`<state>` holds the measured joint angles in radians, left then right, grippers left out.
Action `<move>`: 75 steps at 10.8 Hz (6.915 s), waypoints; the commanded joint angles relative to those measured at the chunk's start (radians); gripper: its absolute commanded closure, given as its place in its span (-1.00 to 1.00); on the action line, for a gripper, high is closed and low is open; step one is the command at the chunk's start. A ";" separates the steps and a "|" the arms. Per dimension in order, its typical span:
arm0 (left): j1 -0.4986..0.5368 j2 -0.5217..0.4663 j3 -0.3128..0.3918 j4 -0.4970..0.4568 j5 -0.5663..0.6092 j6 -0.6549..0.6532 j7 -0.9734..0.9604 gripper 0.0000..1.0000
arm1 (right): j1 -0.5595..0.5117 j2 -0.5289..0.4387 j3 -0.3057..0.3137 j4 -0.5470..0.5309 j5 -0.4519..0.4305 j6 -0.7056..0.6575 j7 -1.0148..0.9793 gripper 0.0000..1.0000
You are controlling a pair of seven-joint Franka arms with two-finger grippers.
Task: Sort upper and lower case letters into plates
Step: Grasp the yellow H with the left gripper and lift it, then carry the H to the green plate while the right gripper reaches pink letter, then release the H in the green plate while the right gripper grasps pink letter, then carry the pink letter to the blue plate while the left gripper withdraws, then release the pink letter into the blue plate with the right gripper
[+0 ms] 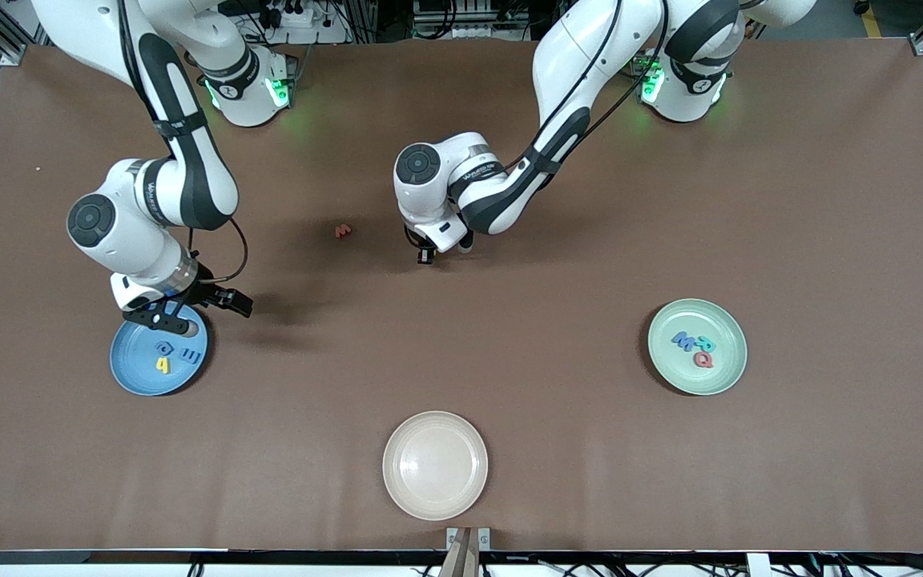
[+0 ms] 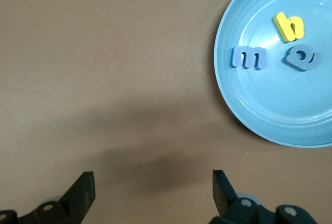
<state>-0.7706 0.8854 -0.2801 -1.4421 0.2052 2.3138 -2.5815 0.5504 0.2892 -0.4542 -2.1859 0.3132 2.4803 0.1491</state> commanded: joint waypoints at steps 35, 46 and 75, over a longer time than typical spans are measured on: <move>0.933 -0.656 -0.083 -0.225 -0.056 -0.344 1.786 -1.00 | 0.560 -0.035 0.017 -0.411 0.006 0.344 1.383 -0.89; 1.038 -0.890 -0.016 -0.144 -0.176 -0.688 2.376 -1.00 | 0.380 -0.044 0.016 -0.320 0.004 0.382 1.096 1.00; 0.946 -0.919 0.052 -0.123 -0.208 -0.749 2.479 -1.00 | -0.557 -0.227 0.424 0.379 -0.258 -0.506 -0.141 -1.00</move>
<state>0.1708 -0.0244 -0.2296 -1.5724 -0.0199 1.5858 -0.1188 0.0152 0.1542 -0.0549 -1.7889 0.0715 2.0146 0.0711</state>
